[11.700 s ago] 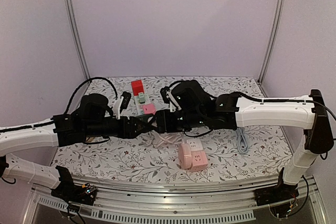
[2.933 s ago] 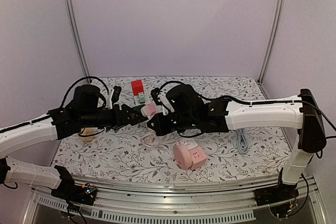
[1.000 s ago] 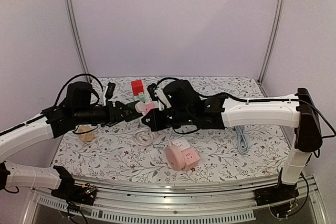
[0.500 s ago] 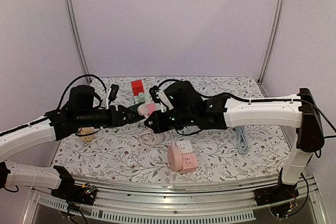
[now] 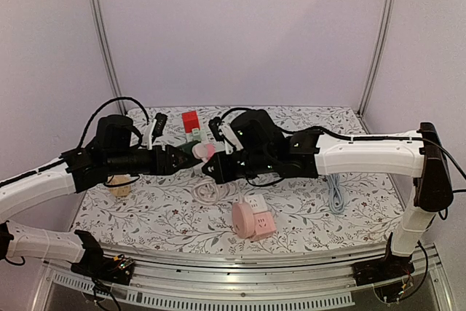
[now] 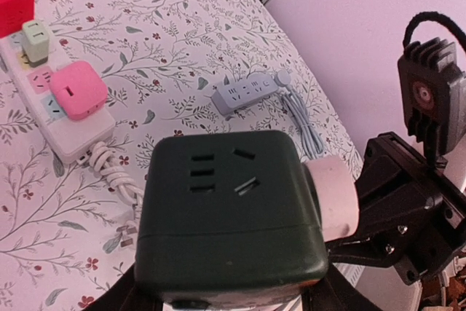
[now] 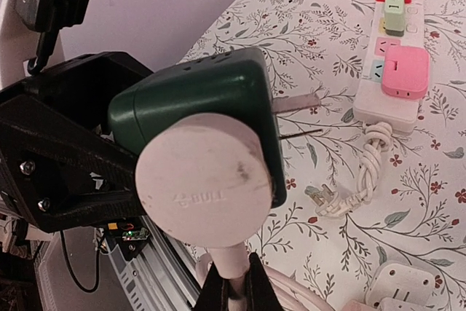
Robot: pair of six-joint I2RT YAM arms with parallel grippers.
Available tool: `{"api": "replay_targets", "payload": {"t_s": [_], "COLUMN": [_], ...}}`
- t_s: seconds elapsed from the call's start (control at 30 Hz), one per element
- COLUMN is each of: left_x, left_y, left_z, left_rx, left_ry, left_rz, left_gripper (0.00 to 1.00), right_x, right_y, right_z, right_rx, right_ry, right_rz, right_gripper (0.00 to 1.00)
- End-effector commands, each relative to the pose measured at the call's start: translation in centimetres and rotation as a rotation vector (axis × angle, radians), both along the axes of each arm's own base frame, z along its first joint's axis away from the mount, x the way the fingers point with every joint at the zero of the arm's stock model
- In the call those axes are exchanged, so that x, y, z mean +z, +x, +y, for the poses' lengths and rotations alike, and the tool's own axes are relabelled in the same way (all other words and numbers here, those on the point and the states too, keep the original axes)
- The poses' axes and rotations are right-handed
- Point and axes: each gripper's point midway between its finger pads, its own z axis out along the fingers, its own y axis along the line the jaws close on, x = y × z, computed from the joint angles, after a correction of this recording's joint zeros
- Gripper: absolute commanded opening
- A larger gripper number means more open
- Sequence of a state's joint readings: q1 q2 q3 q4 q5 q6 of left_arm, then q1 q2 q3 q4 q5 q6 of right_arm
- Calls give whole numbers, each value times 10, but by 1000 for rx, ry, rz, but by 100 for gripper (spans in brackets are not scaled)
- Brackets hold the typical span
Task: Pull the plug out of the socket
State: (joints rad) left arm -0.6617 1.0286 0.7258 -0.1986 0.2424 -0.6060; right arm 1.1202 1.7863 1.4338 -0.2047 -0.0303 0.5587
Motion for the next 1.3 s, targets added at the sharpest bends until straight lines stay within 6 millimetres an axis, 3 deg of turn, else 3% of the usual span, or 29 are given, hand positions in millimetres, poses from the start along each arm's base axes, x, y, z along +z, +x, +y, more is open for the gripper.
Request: {"api": "replay_targets", "payload": {"t_s": [0.0,0.17,0.33,0.47,0.67,0.8,1.1,1.27], "left_x": [-67,-45,-7,22,31,19,-55,-65], "left_y": [8,13,12,15,17,20,20,22], "left_z": [72,61,38,22,13,22,63,79], "left_rx": [245,241,172,120,90,130,224,276], "left_ry": [318,213,12,-135,-169,-106,272,368], "left_rz": [127,104,86,63,74,73,139,140], "left_gripper": [6,6,7,7,7,6,4,4], "right_x": [46,3,-32,-42,-44,-34,26,59], "right_y": [47,51,55,54,56,55,52,50], "right_z": [-58,-59,-71,-71,-63,-56,-49,-57], "right_rx": [-236,-254,-287,-270,-248,-234,-227,-232], "right_ry": [-5,-91,-207,-238,-243,-210,-68,-26], "right_rz": [-94,-62,-64,-64,-68,-60,-70,-109], "right_gripper": [0,0,0,0,0,0,0,0]}}
